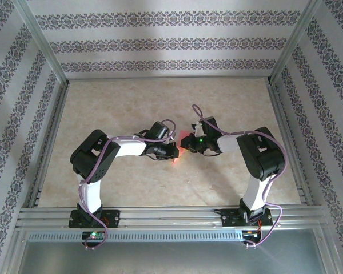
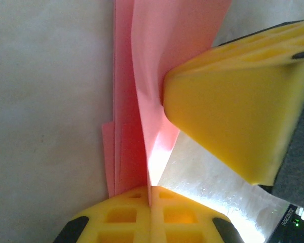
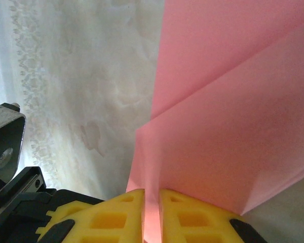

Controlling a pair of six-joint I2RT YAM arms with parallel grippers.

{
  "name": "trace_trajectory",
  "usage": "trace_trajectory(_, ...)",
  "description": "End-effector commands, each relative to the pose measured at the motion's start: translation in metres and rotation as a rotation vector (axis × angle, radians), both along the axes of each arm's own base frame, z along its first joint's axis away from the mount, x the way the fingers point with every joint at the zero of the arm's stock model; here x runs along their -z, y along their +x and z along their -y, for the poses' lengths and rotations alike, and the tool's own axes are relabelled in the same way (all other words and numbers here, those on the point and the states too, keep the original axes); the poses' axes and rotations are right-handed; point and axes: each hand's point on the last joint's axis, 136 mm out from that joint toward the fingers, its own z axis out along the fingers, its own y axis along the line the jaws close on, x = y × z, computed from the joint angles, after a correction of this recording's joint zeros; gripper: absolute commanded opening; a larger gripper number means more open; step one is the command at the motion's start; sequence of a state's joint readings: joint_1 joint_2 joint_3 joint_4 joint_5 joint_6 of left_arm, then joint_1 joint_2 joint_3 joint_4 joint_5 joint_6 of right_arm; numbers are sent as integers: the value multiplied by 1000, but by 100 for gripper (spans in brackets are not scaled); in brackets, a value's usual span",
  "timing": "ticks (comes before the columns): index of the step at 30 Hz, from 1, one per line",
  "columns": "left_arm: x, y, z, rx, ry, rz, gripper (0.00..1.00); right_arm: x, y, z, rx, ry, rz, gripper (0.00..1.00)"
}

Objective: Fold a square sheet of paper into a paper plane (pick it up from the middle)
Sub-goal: Fold the wing for the fifth time at the center of the table.

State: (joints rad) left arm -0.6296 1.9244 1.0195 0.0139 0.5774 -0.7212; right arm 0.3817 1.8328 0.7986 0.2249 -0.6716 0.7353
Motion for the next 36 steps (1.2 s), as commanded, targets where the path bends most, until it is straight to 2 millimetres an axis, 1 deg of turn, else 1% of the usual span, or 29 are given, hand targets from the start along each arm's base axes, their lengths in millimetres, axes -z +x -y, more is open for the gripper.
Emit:
trace_trajectory(1,34,-15,-23,-48,112,-135,0,-22,4,2,4,21,35,16)
trace_trajectory(3,34,-15,-24,-53,112,-141,0,-32,3,2,-5,28,59,16)
trace_trajectory(5,35,-15,-24,-57,115,-143,0,-33,0,3,-13,26,62,17)
trace_trajectory(10,35,-14,-24,-61,113,-149,0,-18,-9,3,-25,16,19,16)
trace_trajectory(19,36,-15,-26,-63,118,-158,0,0,-5,6,-5,-15,-16,16)
trace_trajectory(27,37,-15,-25,-61,117,-162,0,8,-3,8,-2,-35,-32,16)
trace_trajectory(36,36,-16,-25,-60,118,-168,2,25,-10,17,9,-106,-93,14)
